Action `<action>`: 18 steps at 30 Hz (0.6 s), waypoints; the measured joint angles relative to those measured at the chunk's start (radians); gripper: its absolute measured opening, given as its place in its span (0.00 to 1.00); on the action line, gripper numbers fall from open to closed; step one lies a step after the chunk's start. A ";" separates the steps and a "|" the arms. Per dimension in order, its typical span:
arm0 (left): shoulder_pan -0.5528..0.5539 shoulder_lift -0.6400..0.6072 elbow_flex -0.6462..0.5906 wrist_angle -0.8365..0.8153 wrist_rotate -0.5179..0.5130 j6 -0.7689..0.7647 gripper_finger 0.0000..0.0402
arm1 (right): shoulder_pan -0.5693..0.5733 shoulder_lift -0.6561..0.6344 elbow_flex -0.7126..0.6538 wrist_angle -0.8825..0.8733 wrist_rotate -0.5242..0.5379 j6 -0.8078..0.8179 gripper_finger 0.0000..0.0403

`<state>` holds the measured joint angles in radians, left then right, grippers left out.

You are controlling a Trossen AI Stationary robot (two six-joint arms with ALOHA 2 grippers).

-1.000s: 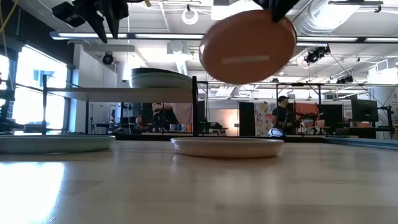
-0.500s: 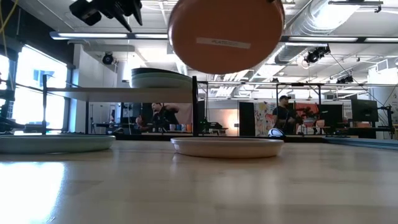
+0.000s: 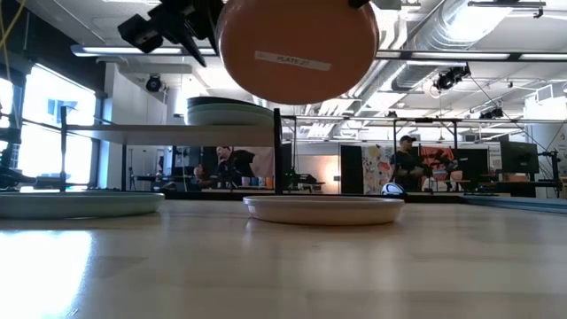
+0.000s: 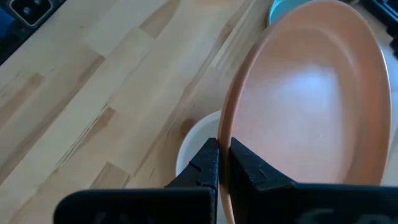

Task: Place and stack plates onto a shelf
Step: Put the orange plate on the shelf

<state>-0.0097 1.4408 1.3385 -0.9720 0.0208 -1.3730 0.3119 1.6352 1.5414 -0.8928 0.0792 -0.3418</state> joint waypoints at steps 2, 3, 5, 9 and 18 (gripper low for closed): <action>0.000 0.007 -0.001 0.023 0.001 0.009 0.23 | -0.007 0.001 0.000 0.000 0.000 -0.005 0.00; 0.000 0.012 0.000 0.048 0.001 0.014 0.23 | -0.010 0.003 0.000 0.000 0.000 -0.008 0.00; 0.000 0.019 0.000 0.059 0.005 0.014 0.23 | -0.015 0.003 0.000 0.000 0.000 -0.008 0.00; 0.000 0.034 0.000 0.058 0.009 0.014 0.23 | -0.022 0.003 0.000 0.000 0.010 -0.012 0.00; 0.001 0.053 -0.001 0.055 0.019 0.016 0.21 | -0.024 0.003 0.000 0.000 0.027 -0.018 0.00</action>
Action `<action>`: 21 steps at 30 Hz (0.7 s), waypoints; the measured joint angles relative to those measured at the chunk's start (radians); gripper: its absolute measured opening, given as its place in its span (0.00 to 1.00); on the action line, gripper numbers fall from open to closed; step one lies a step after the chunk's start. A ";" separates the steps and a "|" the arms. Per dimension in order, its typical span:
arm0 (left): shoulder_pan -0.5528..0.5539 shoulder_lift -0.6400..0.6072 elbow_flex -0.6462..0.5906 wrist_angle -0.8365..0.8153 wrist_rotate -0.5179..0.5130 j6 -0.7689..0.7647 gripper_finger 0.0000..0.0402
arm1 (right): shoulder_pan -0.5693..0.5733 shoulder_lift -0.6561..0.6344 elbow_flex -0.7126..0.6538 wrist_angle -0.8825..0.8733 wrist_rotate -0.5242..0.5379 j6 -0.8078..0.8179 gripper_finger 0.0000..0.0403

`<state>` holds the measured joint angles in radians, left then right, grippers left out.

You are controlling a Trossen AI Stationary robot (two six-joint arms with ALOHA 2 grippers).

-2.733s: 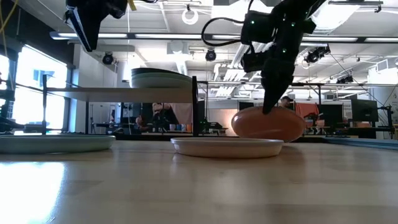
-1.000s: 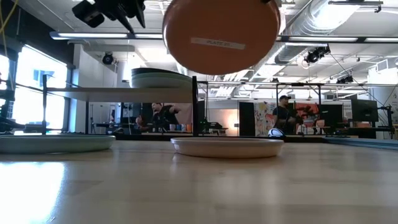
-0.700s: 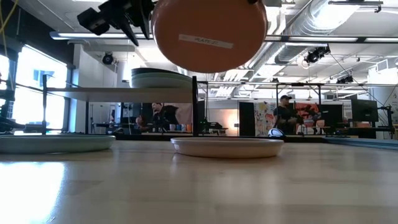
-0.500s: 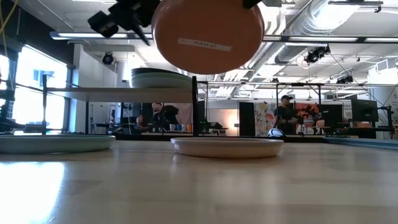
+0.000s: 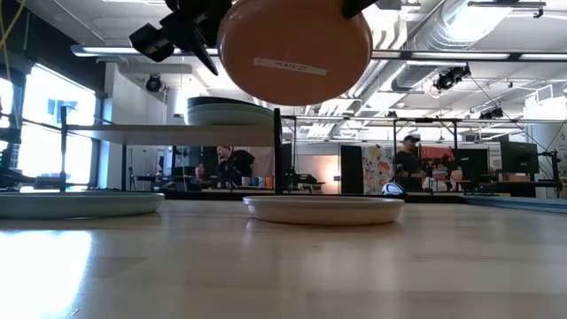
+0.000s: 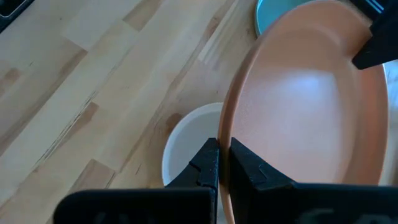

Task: Place and stack plates onto a shelf
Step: Put the orange plate on the shelf

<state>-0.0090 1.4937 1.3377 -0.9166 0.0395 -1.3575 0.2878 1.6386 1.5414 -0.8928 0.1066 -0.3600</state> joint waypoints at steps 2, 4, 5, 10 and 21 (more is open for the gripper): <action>0.000 -0.001 0.001 0.004 0.000 0.001 0.18 | 0.000 0.000 0.000 0.000 0.000 0.000 0.00; 0.000 -0.001 0.001 0.004 0.000 0.013 0.14 | 0.000 0.000 0.000 0.000 -0.001 -0.001 0.00; 0.000 -0.001 0.001 0.004 0.000 0.020 0.12 | 0.000 0.000 0.000 0.000 0.000 -0.006 0.00; 0.001 -0.001 0.001 0.008 -0.013 0.043 0.02 | 0.000 0.000 0.000 0.022 0.000 -0.016 0.00; 0.000 -0.001 0.001 0.007 -0.022 0.061 0.01 | 0.000 0.000 0.000 0.039 -0.001 -0.016 0.00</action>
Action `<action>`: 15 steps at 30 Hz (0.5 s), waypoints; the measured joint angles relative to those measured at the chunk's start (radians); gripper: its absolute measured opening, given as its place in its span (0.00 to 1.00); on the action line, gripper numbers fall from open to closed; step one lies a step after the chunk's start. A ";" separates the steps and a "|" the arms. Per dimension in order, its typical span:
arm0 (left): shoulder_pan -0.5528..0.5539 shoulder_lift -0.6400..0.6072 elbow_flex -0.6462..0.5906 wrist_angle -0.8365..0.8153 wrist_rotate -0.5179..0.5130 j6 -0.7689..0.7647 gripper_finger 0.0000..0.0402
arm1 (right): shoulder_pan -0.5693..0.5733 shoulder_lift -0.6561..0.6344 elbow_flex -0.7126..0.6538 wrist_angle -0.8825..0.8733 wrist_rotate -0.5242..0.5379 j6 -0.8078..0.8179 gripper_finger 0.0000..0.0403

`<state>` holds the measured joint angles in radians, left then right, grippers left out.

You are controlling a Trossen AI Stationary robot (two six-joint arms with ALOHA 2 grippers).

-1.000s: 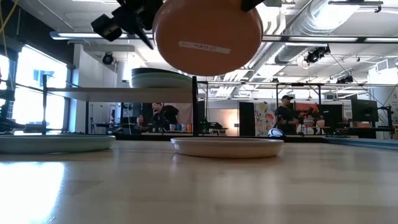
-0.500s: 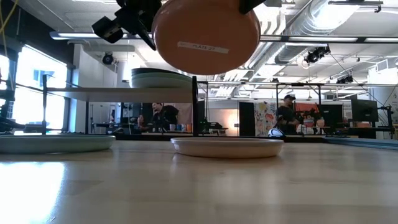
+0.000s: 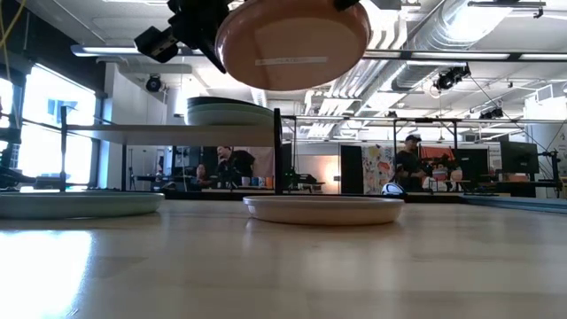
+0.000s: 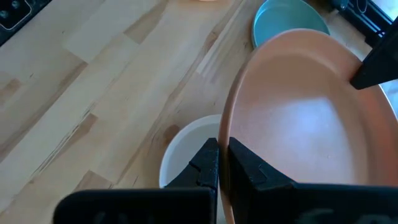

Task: Place and stack plates onto a shelf
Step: Put the orange plate on the shelf

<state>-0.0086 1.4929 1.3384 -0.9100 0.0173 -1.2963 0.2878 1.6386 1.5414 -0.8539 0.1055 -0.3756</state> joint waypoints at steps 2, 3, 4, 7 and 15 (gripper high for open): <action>0.000 0.000 0.000 0.000 -0.004 0.010 0.01 | 0.000 0.000 0.000 0.000 0.000 0.001 0.00; 0.000 0.000 0.000 -0.001 -0.005 0.014 0.01 | 0.000 0.000 0.000 0.000 0.000 0.005 0.01; 0.000 0.000 0.000 -0.004 -0.005 0.016 0.01 | 0.000 0.000 0.000 0.000 0.000 0.012 0.02; 0.000 0.000 0.000 -0.015 -0.005 0.021 0.00 | 0.000 0.000 0.000 -0.003 0.000 0.040 0.08; 0.015 -0.003 0.000 -0.081 0.006 0.074 0.00 | 0.000 -0.005 0.017 -0.064 0.039 0.114 0.27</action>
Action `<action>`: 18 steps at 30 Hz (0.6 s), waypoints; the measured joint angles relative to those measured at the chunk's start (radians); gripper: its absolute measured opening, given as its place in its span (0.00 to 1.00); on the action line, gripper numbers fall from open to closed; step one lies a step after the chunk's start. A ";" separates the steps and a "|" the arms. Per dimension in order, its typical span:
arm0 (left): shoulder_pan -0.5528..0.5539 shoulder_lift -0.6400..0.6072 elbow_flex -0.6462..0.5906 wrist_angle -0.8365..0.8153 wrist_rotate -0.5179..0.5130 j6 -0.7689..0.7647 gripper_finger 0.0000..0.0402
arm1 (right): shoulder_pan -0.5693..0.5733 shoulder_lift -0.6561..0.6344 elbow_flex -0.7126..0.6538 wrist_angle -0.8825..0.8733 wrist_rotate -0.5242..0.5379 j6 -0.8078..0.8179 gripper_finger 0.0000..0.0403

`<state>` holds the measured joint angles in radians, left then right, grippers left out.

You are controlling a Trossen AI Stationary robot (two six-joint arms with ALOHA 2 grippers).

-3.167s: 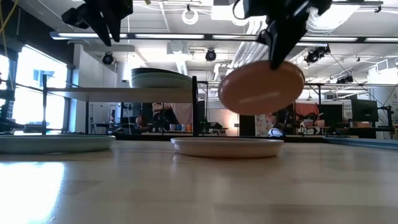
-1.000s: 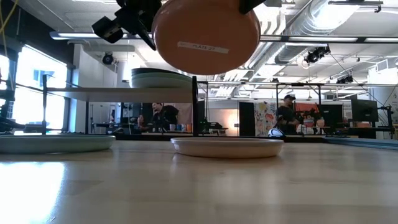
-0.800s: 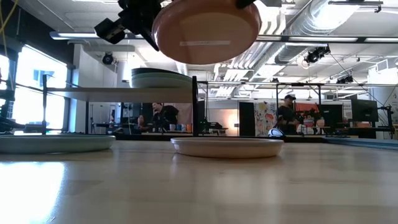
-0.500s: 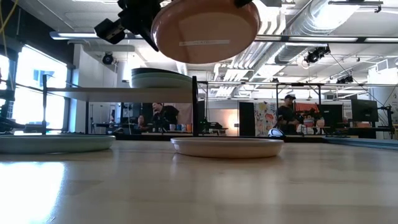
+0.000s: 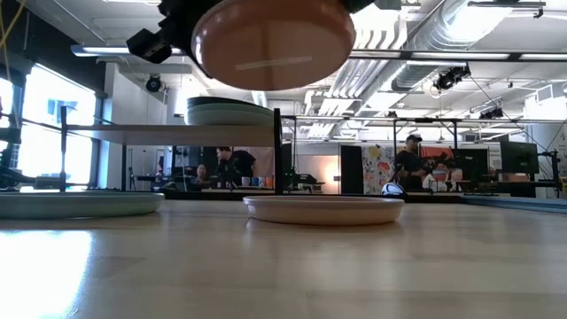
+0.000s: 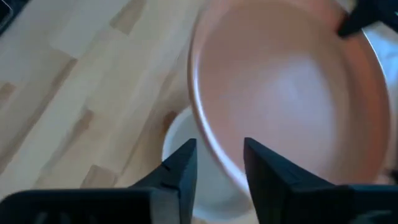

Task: Place and stack plates onto a shelf
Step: Put the orange plate on the shelf

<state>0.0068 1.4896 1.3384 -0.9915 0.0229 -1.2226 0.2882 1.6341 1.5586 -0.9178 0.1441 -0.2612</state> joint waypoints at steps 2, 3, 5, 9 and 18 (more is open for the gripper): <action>0.010 -0.006 0.000 -0.033 0.005 0.011 0.00 | 0.000 -0.001 0.034 -0.057 0.011 0.020 0.30; 0.014 -0.010 0.000 -0.044 0.006 0.011 0.00 | 0.000 -0.001 0.053 -0.085 0.011 0.035 0.31; 0.025 -0.024 0.000 -0.067 0.006 0.016 0.00 | 0.000 -0.002 0.092 -0.133 0.011 0.066 0.33; 0.047 -0.069 0.000 -0.084 0.006 0.026 0.00 | 0.000 -0.002 0.169 -0.206 0.009 0.105 0.33; 0.085 -0.216 0.000 -0.191 -0.088 -0.005 0.00 | -0.007 -0.003 0.277 -0.278 0.009 0.103 0.33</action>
<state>0.0922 1.2738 1.3380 -1.1822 -0.0651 -1.2273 0.2813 1.6314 1.8355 -1.1957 0.1528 -0.1582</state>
